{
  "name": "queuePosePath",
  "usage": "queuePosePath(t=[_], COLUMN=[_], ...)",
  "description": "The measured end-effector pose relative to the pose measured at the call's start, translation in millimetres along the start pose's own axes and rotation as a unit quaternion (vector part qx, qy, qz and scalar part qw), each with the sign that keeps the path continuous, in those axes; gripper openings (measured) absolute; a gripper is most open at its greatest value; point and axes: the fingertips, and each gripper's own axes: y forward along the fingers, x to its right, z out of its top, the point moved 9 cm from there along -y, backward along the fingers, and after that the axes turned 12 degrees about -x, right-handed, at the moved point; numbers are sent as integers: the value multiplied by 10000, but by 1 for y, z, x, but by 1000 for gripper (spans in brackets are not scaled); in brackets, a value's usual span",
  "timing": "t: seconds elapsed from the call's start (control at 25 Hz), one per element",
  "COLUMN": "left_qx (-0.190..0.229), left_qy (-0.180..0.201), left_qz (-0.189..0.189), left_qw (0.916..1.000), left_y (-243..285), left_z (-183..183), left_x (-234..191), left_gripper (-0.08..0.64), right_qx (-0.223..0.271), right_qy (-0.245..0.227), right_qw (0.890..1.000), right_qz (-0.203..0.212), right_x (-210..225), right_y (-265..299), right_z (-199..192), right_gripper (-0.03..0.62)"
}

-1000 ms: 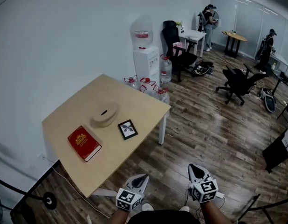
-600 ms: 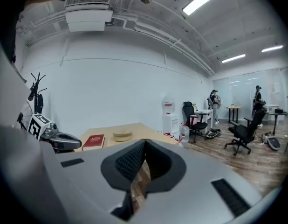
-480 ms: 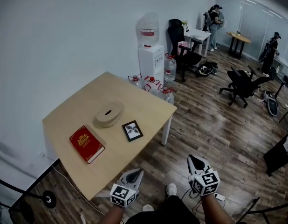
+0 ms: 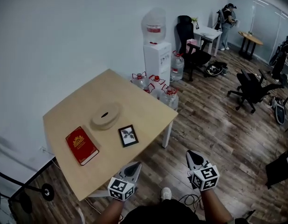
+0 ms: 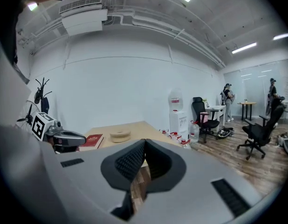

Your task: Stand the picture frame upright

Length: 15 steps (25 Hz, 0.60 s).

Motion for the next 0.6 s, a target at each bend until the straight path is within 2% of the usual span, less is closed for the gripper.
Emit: queuePosePath(t=[0.28,0.6], left_qx=[-125,-270], left_qy=[-276,-537], left_qz=[427,875], left_qw=[9986,9944], left_y=[47,61], left_z=[20,22], left_x=[-2,0], left_gripper=[3,3], right_qx=[-220,-311], right_qy=[-80,-330], right_qw=[9975,9891], right_qz=[665,1400], right_x=[43,42], right_y=[48,97], right_z=[8,17], right_gripper=[9,9])
